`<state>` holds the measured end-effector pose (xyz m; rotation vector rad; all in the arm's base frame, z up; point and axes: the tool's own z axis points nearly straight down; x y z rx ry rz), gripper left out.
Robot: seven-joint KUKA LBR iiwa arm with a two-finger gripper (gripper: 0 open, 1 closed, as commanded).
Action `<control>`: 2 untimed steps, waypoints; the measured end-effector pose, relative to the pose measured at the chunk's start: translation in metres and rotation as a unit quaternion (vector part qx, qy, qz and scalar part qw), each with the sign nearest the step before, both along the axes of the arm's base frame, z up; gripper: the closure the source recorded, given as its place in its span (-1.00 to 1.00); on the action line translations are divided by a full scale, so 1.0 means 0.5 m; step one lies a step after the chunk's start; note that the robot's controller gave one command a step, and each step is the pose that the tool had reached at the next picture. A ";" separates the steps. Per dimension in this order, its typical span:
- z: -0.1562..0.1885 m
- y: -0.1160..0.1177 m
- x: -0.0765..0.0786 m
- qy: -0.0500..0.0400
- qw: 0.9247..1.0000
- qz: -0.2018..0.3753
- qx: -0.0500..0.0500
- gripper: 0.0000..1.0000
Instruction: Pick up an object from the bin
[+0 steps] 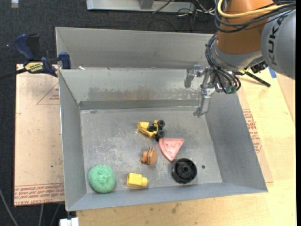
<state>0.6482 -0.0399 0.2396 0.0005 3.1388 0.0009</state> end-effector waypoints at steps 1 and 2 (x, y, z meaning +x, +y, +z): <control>-0.139 0.076 -0.008 -0.002 1.000 0.008 0.000 -1.00; -0.162 0.174 -0.040 0.003 1.000 -0.013 0.001 -1.00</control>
Offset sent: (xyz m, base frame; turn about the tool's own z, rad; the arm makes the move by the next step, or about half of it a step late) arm -0.0192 0.0842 -0.0796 0.0283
